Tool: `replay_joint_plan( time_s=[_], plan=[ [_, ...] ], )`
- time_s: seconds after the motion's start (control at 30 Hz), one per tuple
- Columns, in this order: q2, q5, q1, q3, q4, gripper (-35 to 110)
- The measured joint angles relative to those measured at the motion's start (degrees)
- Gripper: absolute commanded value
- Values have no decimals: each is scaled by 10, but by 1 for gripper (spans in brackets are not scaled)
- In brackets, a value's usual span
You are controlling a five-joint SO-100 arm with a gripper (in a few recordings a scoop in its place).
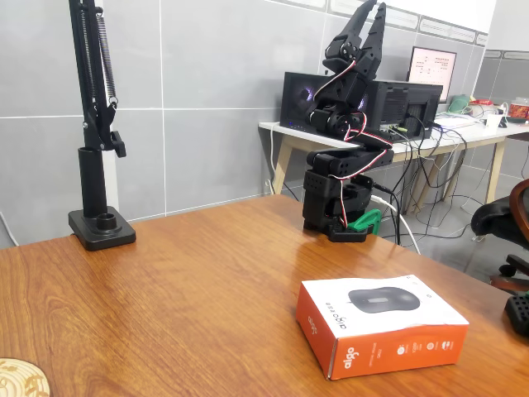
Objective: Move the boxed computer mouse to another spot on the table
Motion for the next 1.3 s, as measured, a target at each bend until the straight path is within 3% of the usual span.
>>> replay_joint_plan(
  time_s=[0.77,0.9,1.0,1.07,1.13,1.3],
  plan=[
    [0,-11,0,0,0,0],
    [0,-2,0,0,40,0],
    [-1,40,0,-47,154,0],
    [0,86,0,-114,285,0],
    [-2,127,0,-205,461,0],
    [-80,194,-161,-419,931,0]
  ],
)
